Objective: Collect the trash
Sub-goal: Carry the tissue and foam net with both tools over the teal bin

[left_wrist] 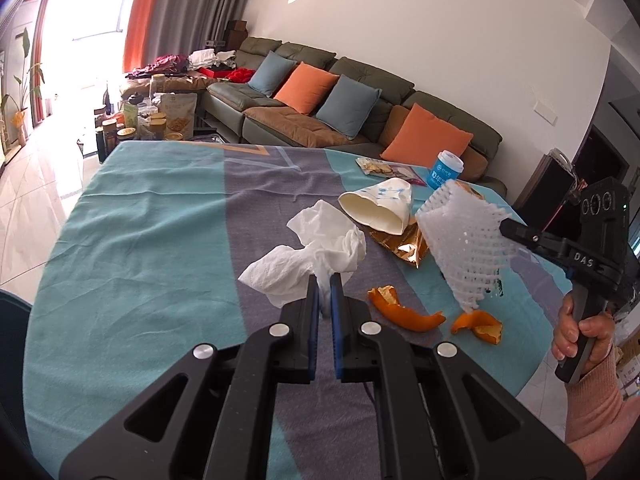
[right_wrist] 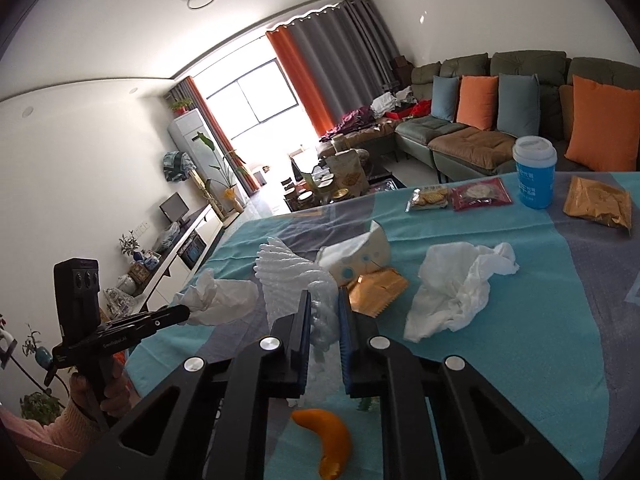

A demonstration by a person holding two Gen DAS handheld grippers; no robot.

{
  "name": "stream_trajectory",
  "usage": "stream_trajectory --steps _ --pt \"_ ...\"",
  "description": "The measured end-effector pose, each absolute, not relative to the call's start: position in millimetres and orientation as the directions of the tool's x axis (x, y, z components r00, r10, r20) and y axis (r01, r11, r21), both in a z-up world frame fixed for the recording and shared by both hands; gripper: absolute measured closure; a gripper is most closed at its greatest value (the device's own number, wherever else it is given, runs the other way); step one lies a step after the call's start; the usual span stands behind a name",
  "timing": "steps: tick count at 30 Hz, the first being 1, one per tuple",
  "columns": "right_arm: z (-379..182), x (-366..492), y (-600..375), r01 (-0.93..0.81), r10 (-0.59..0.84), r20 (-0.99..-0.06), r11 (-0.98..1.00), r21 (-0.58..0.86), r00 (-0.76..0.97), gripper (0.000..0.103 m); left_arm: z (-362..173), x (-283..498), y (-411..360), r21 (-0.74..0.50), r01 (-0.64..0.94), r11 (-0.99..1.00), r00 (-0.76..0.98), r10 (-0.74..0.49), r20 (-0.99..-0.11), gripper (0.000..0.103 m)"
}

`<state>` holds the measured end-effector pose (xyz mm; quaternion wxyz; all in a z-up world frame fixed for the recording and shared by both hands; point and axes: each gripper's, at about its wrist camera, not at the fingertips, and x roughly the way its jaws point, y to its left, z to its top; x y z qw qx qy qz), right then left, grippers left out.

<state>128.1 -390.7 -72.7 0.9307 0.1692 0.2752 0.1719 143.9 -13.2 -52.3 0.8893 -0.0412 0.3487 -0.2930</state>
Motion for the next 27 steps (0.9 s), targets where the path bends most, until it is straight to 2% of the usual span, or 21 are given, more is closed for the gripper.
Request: stream_trajectory --steps 9,18,27 --pt "-46 126 -346 -0.362 0.521 -0.383 0.835 0.415 0.763 0.092 -32 117 26 -0.262 0.464 0.846 0.642 -0.525 -0.559 0.097" --pt "-49 154 -281 -0.461 0.631 -0.379 0.765 0.449 0.677 0.092 -12 85 81 -0.242 0.388 0.889 0.718 -0.457 -0.525 0.097" --pt "-49 181 -210 -0.559 0.719 -0.387 0.693 0.455 0.577 0.092 -4 66 159 -0.236 0.234 0.943 0.790 -0.326 -0.520 0.097"
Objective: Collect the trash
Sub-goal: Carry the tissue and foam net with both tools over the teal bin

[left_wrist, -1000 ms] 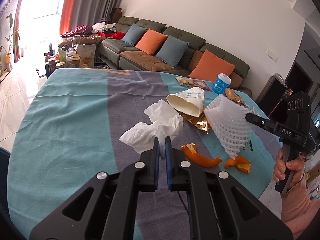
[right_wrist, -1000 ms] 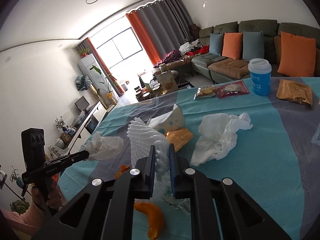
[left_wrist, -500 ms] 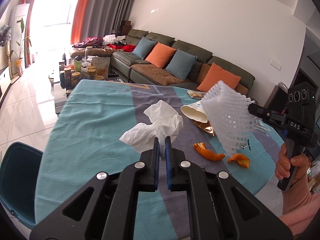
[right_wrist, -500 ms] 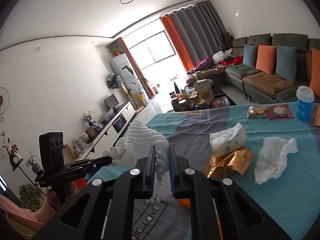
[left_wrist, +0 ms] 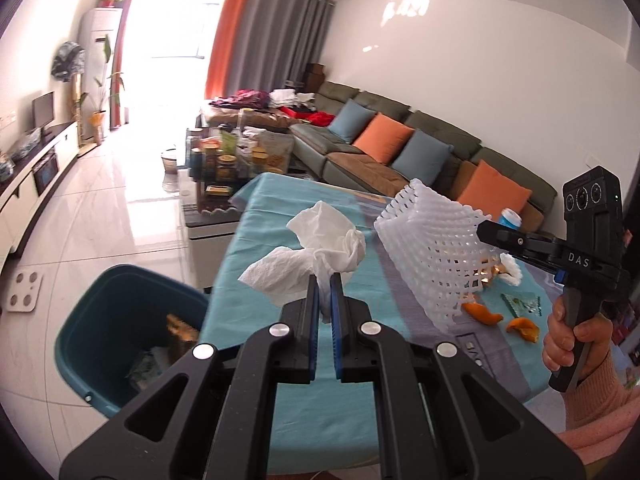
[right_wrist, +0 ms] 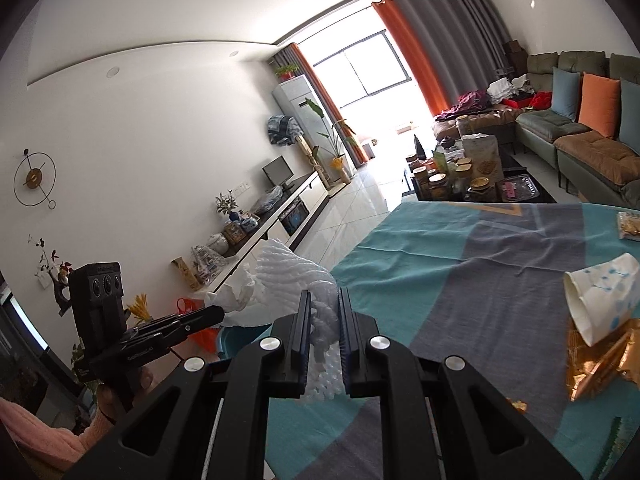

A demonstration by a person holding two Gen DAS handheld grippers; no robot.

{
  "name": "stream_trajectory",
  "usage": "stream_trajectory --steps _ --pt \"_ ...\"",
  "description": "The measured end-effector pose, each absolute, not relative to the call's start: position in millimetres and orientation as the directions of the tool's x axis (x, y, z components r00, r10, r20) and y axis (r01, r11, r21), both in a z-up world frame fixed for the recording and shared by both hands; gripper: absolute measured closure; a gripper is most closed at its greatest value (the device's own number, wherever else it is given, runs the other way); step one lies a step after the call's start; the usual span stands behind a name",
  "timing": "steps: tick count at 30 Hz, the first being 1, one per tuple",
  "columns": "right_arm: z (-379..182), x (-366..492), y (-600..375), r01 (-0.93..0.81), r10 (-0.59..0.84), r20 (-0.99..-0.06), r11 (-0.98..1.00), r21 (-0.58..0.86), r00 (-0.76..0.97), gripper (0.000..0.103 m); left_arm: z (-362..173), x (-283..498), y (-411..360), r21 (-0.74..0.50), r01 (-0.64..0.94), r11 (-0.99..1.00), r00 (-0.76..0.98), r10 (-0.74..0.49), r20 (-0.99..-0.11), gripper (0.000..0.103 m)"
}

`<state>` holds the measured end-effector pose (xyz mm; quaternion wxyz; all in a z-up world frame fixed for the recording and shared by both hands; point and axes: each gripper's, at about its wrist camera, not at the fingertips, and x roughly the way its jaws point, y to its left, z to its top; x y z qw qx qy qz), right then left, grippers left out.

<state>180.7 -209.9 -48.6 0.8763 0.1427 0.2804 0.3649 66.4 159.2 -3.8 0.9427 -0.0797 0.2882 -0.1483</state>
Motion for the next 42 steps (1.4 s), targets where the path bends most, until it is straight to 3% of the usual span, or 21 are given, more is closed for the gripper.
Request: stream_trajectory --steps 17,42 --pt "-53 222 -87 -0.660 0.815 -0.418 0.573 0.486 0.400 0.092 -21 59 285 -0.241 -0.041 0.970 0.823 -0.104 -0.558 0.097" --pt "-97 257 17 -0.627 0.781 -0.555 0.591 0.507 0.287 0.091 -82 73 346 -0.270 -0.212 0.939 0.744 -0.024 -0.668 0.097"
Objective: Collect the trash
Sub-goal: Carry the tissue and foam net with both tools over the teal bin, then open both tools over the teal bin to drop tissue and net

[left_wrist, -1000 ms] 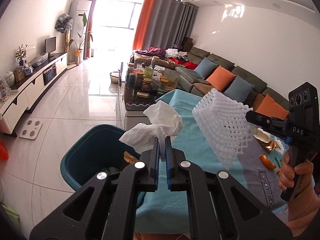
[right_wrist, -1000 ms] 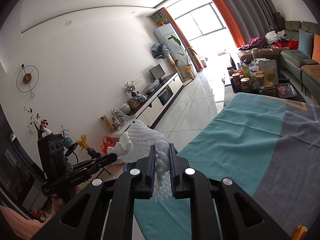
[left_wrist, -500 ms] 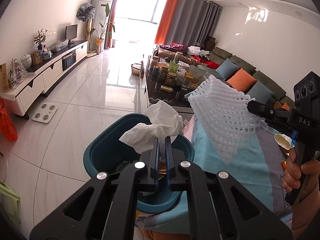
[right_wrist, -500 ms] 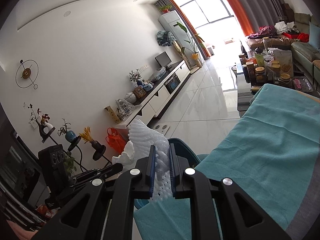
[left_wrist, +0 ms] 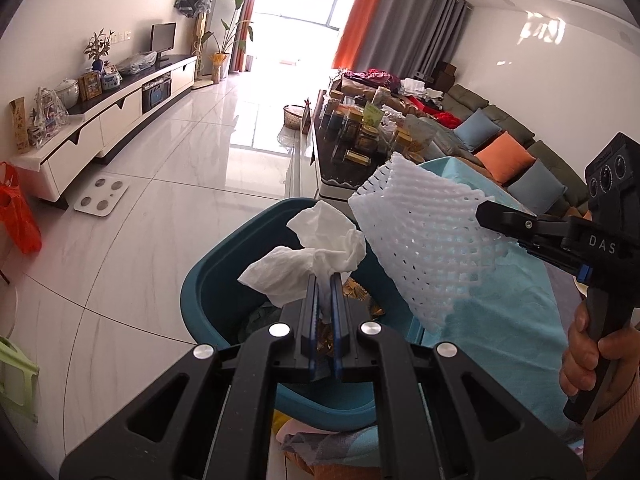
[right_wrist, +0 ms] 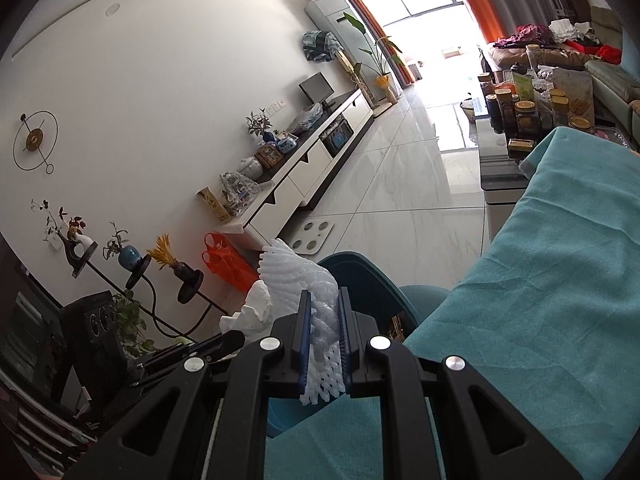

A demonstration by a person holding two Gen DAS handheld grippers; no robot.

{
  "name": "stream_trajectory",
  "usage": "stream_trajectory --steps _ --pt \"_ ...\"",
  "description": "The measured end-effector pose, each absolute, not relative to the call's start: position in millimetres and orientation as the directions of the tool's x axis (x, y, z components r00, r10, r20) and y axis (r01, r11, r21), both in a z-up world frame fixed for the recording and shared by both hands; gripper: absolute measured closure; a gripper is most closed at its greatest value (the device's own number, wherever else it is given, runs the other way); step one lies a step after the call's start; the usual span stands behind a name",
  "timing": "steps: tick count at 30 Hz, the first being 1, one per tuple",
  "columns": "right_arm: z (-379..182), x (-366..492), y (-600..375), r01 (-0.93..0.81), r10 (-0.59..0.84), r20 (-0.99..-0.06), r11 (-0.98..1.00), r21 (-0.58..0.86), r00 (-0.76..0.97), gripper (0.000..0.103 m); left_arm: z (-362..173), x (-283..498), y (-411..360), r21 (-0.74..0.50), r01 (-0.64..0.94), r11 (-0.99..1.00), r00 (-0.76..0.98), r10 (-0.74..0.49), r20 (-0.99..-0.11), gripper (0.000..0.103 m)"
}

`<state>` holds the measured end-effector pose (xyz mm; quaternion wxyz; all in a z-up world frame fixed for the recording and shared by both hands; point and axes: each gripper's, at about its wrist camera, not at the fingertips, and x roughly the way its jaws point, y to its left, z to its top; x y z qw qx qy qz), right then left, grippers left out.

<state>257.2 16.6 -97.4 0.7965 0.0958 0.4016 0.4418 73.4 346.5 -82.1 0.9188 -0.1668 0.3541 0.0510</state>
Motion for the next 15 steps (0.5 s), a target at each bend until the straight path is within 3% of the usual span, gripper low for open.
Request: stream_trajectory --steps 15 --pt "-119 257 49 -0.618 0.719 -0.654 0.630 0.470 0.236 0.087 -109 106 340 -0.278 -0.245 0.929 0.695 -0.032 -0.718 0.096"
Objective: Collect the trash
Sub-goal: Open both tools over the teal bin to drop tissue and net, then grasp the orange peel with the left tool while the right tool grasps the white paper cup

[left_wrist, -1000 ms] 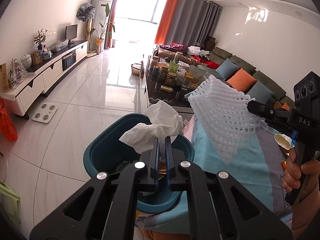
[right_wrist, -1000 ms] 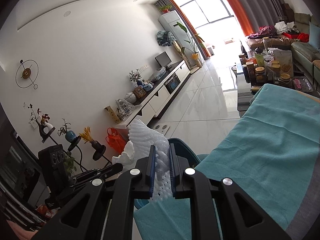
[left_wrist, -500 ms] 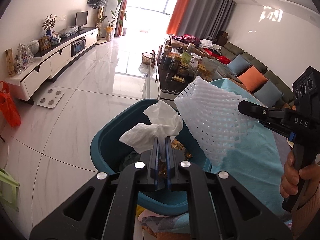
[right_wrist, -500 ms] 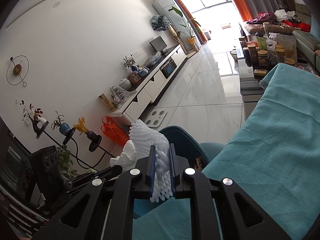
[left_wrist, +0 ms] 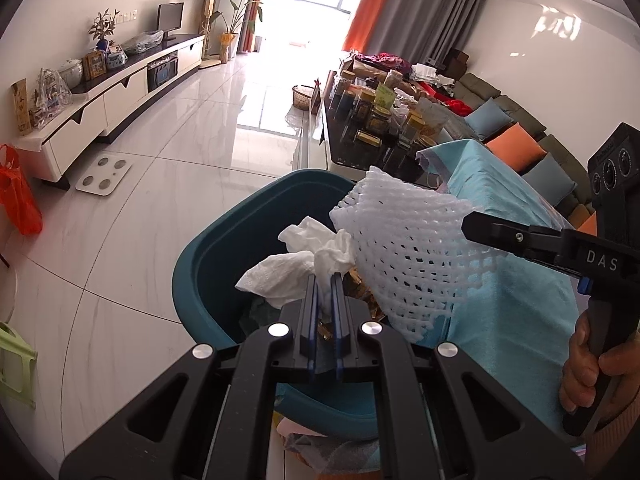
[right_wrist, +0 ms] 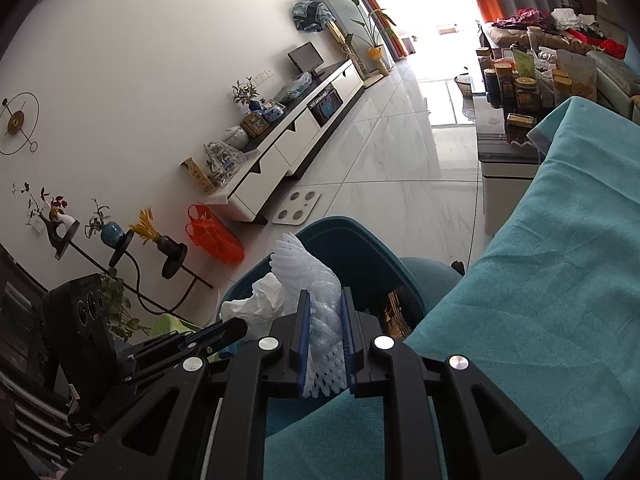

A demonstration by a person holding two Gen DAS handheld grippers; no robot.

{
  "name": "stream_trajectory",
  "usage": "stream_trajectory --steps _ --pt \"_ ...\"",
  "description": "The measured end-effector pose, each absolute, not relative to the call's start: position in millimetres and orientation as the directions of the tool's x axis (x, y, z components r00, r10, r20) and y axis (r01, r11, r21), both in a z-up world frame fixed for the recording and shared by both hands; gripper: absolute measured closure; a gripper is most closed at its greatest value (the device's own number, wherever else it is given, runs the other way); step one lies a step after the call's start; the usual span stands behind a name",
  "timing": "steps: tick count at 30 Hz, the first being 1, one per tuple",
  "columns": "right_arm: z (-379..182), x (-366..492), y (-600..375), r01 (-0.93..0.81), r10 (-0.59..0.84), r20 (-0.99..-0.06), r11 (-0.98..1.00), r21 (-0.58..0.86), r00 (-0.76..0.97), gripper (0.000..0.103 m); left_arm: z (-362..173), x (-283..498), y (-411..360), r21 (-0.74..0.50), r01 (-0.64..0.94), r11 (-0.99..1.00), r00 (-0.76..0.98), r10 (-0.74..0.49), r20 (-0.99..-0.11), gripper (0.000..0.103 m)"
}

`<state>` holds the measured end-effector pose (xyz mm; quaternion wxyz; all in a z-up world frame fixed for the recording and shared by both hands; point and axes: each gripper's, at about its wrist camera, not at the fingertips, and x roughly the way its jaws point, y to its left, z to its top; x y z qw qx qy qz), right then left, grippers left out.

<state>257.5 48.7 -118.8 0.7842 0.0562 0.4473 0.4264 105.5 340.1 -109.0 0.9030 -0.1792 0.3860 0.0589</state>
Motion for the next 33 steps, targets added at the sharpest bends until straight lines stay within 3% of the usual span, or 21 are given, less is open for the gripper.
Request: stream_trajectory --steps 16,19,25,33 --pt "-123 259 45 -0.611 0.700 -0.678 0.643 0.461 0.225 0.079 -123 109 335 -0.278 -0.255 0.926 0.695 -0.024 -0.718 0.082" --pt "-117 255 33 -0.616 0.716 -0.658 0.633 0.469 0.234 0.078 -113 103 327 -0.270 -0.225 0.936 0.723 -0.025 -0.691 0.073" --pt "-93 234 -10 -0.654 0.740 -0.600 0.620 0.434 0.303 0.067 -84 94 294 -0.276 -0.096 0.956 0.785 -0.098 -0.612 0.058" --pt "-64 208 -110 -0.609 0.708 -0.532 0.692 0.388 0.465 0.059 -55 104 204 -0.291 0.174 0.941 0.787 -0.310 -0.533 0.044"
